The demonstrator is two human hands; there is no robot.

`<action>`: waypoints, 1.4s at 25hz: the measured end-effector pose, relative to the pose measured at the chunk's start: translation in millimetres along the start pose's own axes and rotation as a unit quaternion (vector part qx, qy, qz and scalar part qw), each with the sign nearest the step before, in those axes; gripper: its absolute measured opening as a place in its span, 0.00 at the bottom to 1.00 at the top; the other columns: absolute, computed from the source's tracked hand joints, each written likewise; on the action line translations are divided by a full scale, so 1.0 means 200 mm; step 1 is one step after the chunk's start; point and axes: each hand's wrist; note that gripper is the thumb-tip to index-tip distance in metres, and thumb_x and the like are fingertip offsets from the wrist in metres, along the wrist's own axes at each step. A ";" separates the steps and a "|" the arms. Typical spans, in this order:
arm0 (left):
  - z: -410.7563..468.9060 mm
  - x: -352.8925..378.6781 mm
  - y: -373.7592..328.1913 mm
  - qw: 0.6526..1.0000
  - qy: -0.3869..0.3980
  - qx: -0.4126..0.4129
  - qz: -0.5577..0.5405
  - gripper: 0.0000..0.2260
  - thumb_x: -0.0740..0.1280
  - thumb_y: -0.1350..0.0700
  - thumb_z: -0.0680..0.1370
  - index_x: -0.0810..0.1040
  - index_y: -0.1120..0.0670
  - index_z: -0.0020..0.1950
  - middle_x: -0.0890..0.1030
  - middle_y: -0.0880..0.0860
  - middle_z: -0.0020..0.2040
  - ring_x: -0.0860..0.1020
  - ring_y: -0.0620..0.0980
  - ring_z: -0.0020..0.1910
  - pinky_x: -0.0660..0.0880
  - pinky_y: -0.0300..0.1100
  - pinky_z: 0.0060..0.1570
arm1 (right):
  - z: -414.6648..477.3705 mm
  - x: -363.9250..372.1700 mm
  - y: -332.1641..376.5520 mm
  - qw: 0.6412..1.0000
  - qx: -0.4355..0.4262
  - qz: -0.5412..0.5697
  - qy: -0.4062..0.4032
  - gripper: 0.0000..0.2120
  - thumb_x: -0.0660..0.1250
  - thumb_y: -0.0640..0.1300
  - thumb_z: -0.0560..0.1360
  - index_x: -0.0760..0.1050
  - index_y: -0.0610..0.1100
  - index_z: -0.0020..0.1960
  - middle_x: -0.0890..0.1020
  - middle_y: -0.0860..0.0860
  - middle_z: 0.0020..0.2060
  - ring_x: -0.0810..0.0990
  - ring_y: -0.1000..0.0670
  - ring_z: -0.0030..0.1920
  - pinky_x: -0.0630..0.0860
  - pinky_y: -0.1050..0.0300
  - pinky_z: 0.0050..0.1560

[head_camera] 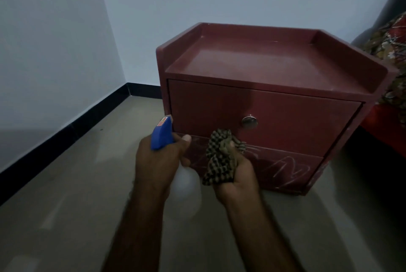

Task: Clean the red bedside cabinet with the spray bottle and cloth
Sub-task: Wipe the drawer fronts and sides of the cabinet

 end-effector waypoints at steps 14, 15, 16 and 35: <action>0.05 -0.16 0.11 0.997 -0.025 -0.051 0.061 0.08 0.76 0.56 0.74 0.80 0.57 0.41 0.83 0.48 0.33 0.82 0.50 0.29 0.81 0.52 0.41 | 0.09 0.02 -0.03 0.998 0.031 -0.018 0.060 0.14 0.63 0.39 0.80 0.82 0.41 0.62 0.87 0.43 0.54 0.88 0.42 0.46 0.84 0.37 0.49; 0.05 -0.16 0.11 0.996 -0.018 -0.051 0.066 0.07 0.76 0.56 0.74 0.80 0.56 0.41 0.83 0.46 0.33 0.82 0.49 0.29 0.80 0.50 0.40 | 0.10 0.03 -0.02 0.997 0.011 -0.045 0.062 0.17 0.65 0.39 0.78 0.79 0.41 0.66 0.87 0.43 0.54 0.88 0.42 0.47 0.85 0.41 0.46; 0.06 -0.16 0.12 0.996 -0.014 -0.051 0.072 0.07 0.76 0.56 0.74 0.80 0.56 0.41 0.83 0.45 0.34 0.83 0.49 0.29 0.79 0.49 0.40 | 0.11 0.04 -0.01 0.994 -0.025 -0.083 0.064 0.21 0.67 0.38 0.76 0.77 0.42 0.69 0.86 0.43 0.55 0.87 0.42 0.48 0.85 0.44 0.44; 0.06 -0.16 0.16 0.993 -0.019 -0.077 0.084 0.06 0.76 0.56 0.74 0.80 0.55 0.42 0.83 0.50 0.34 0.83 0.50 0.29 0.83 0.55 0.46 | 0.47 0.34 0.00 0.256 -0.580 -0.728 0.263 0.29 0.74 0.37 0.71 0.76 0.40 0.71 0.82 0.42 0.62 0.76 0.39 0.65 0.78 0.50 0.57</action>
Point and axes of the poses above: each hand's wrist, its own z-axis towards the middle knuckle, its own x-axis out of the palm, y = z × x
